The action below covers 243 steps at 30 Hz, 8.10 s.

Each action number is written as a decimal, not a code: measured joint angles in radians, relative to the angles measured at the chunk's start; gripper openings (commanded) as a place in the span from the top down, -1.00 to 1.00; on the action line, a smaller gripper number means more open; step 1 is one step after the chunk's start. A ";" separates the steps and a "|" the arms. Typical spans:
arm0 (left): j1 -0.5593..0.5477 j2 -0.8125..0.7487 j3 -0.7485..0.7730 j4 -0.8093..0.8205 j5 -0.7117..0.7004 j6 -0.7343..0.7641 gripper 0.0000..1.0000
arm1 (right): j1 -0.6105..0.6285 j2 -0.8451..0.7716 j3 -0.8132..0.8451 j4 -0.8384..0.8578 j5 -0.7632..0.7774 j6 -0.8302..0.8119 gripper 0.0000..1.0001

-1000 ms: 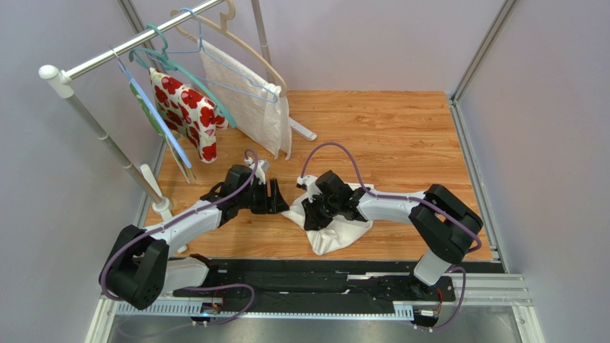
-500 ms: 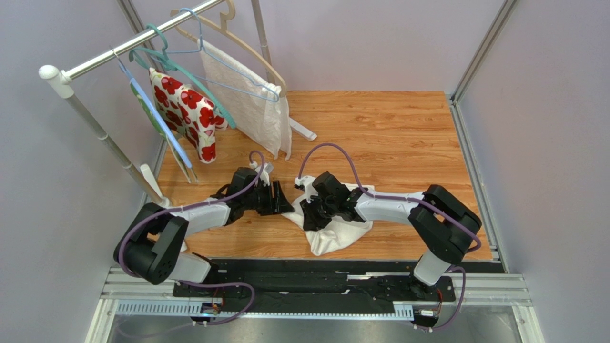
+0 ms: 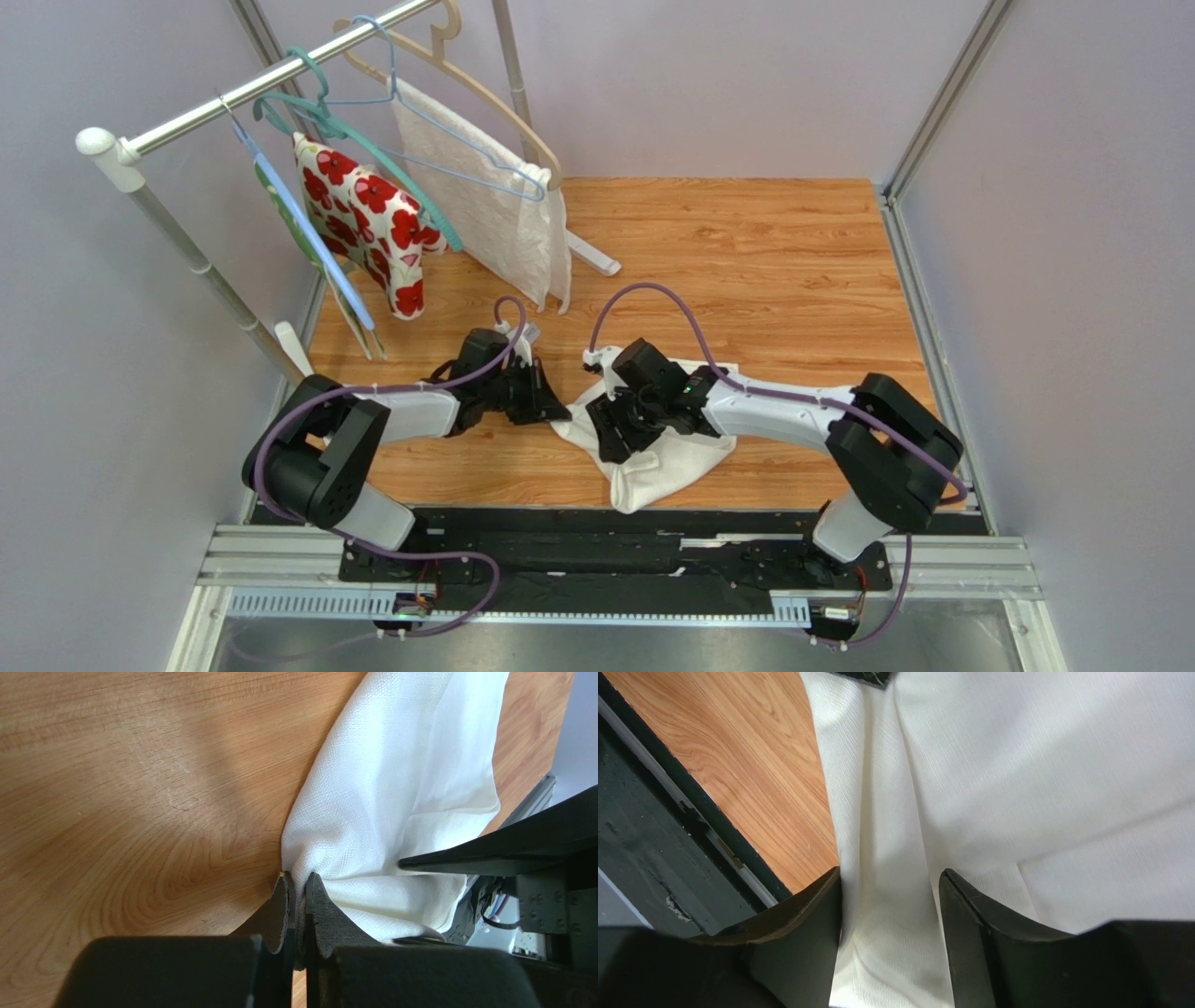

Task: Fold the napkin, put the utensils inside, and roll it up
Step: Roll the napkin with the utensil

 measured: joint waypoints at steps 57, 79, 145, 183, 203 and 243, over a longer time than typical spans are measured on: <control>-0.040 -0.063 0.101 -0.214 -0.187 0.056 1.00 | -0.182 -0.264 0.000 -0.098 0.006 0.056 -0.38; -0.041 -0.060 0.128 -0.273 -0.192 0.056 1.00 | 0.011 -0.029 0.038 -0.019 -0.015 -0.038 -0.39; -0.068 -0.350 -0.060 0.021 -0.018 0.055 0.17 | -0.401 0.212 -0.243 0.450 -0.774 0.278 1.00; -0.173 0.245 -0.068 0.687 -0.059 -0.134 0.46 | -0.412 0.195 -0.226 0.395 -0.749 0.292 0.28; -0.176 0.264 -0.050 0.679 -0.076 -0.150 0.52 | -0.102 -0.251 -0.009 -0.088 -0.127 0.002 -0.07; -0.177 0.267 -0.031 0.671 -0.049 -0.155 0.06 | 0.175 -0.016 -0.100 0.153 0.493 -0.174 0.48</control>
